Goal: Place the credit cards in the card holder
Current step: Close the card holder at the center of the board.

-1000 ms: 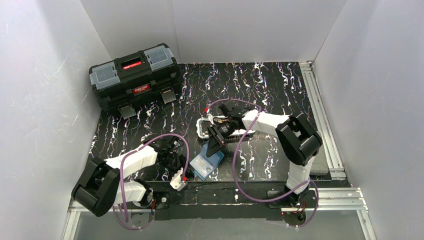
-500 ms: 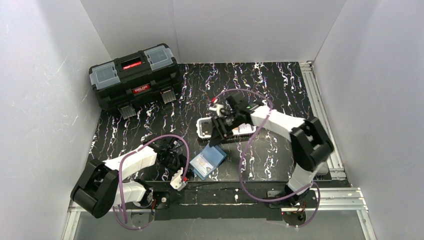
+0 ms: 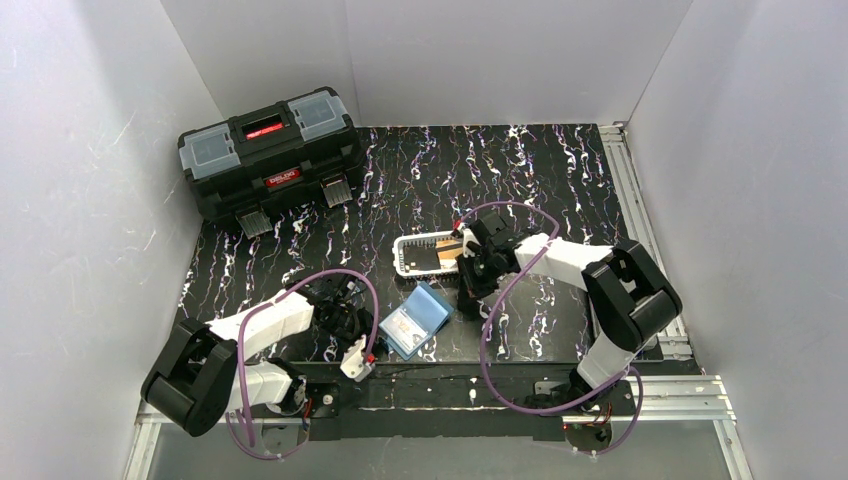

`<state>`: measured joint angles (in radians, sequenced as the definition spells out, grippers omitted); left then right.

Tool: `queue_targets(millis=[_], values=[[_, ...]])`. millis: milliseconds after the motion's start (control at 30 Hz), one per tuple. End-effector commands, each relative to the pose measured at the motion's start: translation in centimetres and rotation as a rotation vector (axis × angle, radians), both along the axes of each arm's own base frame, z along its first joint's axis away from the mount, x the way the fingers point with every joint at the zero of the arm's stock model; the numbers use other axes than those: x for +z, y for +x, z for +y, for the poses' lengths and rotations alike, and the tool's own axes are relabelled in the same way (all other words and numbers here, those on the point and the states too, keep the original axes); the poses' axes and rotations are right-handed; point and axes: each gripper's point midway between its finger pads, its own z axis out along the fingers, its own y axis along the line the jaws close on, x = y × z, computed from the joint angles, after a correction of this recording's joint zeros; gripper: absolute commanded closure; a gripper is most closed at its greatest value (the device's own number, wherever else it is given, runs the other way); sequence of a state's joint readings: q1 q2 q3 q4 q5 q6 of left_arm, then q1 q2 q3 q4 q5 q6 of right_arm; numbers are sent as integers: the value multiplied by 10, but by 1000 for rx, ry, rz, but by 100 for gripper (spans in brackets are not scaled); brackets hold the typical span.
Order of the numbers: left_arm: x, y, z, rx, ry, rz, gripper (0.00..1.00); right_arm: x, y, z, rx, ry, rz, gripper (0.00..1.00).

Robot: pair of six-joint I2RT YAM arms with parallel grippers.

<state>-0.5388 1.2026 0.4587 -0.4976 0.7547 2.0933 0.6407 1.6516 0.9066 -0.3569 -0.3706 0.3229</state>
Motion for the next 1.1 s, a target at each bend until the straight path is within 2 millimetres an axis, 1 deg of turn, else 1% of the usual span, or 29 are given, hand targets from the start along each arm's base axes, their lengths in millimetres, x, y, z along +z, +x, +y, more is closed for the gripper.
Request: queue_targets(millis=[0, 133, 200, 300, 500, 833, 967, 1067], values=[[2, -7, -5, -194, -56, -119, 89, 7, 18, 17, 7, 41, -80, 99], [1, -7, -6, -195, -53, -115, 90, 14, 16, 38, 51, 100, -69, 99], [2, -6, -6, -196, -53, -118, 90, 24, 15, 50, 81, 132, -77, 99], [2, -6, -6, -193, -52, -115, 90, 36, 8, 65, 131, 173, -87, 99], [0, -6, -5, -196, -48, -110, 90, 59, -8, 82, 208, 266, -103, 99], [1, -6, -6, -199, -50, -111, 90, 69, -39, 102, 370, 346, -23, 99], [1, -5, -7, -202, -53, -113, 90, 63, -52, 107, 439, 336, 60, 99], [2, -4, -7, -201, -54, -113, 91, 51, -53, 109, 452, 293, 94, 99]])
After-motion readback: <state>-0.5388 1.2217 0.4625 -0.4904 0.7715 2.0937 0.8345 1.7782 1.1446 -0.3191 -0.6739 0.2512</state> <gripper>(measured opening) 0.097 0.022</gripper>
